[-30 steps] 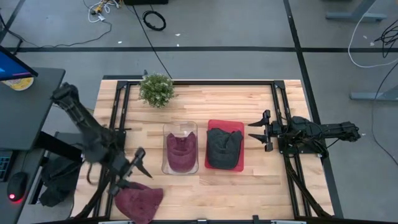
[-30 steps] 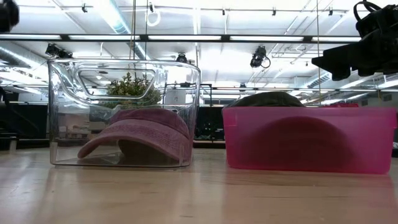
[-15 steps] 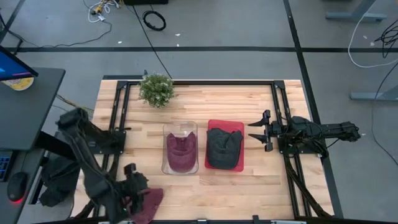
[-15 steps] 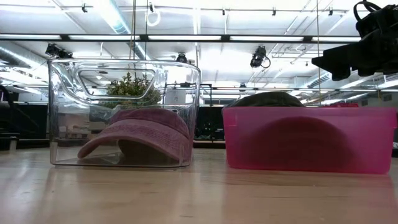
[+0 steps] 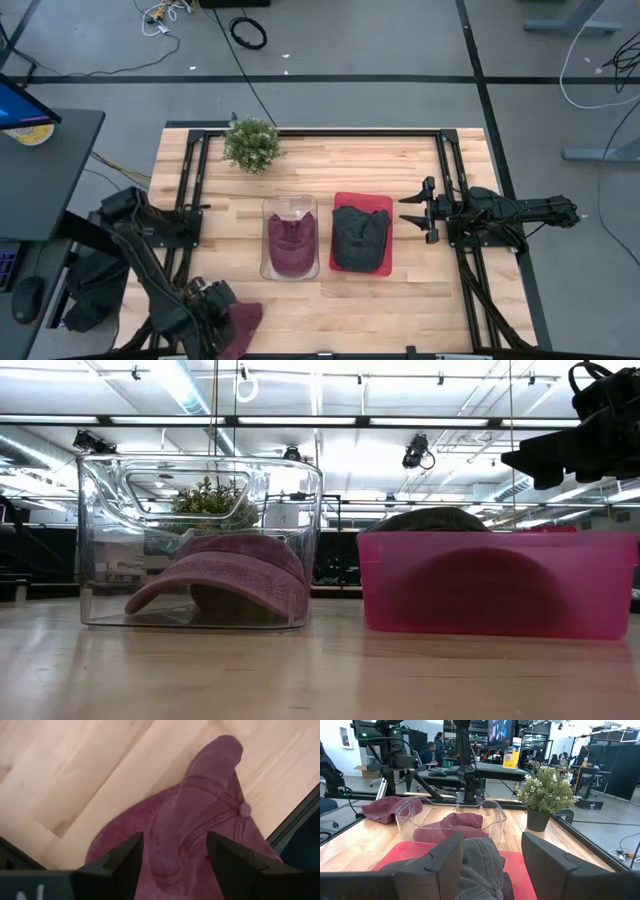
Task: Pick & Place hat
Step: Stack the red cap on top of the red cap in the transparent bin
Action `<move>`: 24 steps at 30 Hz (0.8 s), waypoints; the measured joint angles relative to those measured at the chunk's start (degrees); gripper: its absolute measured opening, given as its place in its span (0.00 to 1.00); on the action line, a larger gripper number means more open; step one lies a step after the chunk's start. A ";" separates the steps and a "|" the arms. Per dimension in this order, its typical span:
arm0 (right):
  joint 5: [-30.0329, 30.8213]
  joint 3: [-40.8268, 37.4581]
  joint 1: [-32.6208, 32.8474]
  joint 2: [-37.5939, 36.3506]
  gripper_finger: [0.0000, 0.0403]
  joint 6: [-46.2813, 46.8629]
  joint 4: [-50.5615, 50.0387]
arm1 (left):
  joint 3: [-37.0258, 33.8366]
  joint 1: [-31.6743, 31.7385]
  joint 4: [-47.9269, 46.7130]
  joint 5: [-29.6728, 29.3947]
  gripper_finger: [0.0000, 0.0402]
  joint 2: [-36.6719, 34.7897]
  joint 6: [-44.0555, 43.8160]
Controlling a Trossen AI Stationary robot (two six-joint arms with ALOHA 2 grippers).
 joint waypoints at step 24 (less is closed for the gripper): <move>-0.02 0.02 0.00 0.00 0.51 0.01 0.00 | -0.04 0.91 2.11 12.79 0.04 6.17 7.14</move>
